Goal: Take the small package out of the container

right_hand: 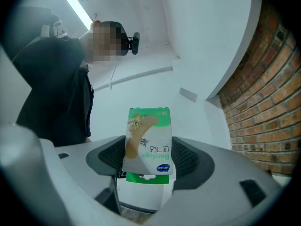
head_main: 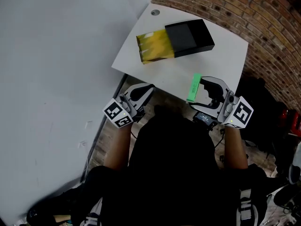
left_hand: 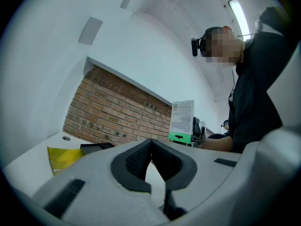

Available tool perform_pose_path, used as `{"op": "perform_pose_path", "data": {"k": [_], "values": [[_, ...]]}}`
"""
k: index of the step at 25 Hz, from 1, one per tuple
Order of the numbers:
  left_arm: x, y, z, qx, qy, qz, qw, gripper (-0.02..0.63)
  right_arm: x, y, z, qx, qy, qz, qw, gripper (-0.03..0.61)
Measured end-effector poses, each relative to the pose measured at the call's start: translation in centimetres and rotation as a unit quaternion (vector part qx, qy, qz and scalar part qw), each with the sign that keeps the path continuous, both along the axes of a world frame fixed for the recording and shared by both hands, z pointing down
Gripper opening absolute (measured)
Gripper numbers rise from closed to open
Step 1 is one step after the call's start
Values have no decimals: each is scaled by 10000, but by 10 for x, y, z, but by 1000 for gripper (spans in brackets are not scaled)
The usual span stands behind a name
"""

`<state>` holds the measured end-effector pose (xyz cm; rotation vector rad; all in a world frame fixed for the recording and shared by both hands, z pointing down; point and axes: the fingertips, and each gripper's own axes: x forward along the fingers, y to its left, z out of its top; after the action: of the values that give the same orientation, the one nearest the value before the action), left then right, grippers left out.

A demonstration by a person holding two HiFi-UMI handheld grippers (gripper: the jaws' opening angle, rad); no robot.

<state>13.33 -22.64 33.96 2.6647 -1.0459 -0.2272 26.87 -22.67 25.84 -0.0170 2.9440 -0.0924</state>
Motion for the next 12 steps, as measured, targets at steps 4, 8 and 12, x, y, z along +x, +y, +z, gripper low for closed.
{"op": "perform_pose_path", "data": {"k": [4, 8, 12], "values": [[10, 21, 12, -105, -6, -158, 9998, 15, 4, 17, 10, -133, -91, -283, 9995, 308], [14, 41, 17, -144, -3, -331, 9993, 15, 9, 35, 19, -262, -74, -585, 9979, 308], [16, 52, 20, -148, 6, -453, 9989, 15, 13, 43, 26, -354, -68, -761, 9964, 308]]}}
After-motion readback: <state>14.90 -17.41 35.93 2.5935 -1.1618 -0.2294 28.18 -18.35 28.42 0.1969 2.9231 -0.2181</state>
